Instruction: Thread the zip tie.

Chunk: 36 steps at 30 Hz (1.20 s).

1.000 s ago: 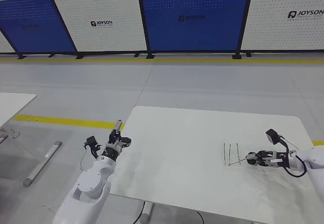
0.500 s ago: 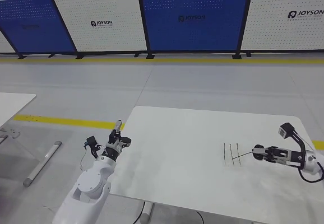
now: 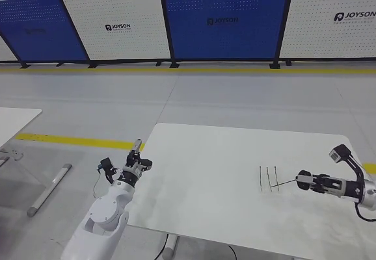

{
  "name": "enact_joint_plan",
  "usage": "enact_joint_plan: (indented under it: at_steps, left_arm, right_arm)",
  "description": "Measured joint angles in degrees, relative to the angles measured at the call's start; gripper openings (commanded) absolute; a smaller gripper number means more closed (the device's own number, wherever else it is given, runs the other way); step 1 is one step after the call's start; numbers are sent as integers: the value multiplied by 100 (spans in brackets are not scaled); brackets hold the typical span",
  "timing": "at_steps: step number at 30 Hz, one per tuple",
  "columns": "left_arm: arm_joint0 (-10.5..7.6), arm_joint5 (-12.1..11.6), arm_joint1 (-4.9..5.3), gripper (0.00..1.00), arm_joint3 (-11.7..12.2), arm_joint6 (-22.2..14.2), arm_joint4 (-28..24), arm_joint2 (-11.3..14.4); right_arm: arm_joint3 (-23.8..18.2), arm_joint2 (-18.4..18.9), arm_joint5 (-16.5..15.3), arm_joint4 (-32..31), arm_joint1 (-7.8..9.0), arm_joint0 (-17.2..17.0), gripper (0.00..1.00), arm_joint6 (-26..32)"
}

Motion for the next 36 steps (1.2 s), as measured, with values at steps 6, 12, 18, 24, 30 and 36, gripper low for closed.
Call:
enact_joint_plan:
  at_steps: [6,12,18,24,30,36]
  left_arm:
    - [0,0,0,100,0,0,0,0]
    - [0,0,0,100,0,0,0,0]
    - [0,0,0,100,0,0,0,0]
    - [-64,5,-9,100,1,-25,-34,30]
    - [-213,61,-44,100,-274,-287,158,406]
    - [-350,305,-91,100,-490,-555,391,1041]
  right_arm:
    - [-631,-290,-55,528,-137,-95,0,-352]
    - [-1238,-513,-52,536,-315,-49,0,-770]
    - [-1233,-525,-52,511,-317,-41,0,-779]
    - [-1241,-527,-49,502,-335,-183,0,-1103]
    - [-1538,-620,-53,402,-498,-398,0,-2152]
    - [-1264,-1019,-53,71,-752,-263,0,-2844]
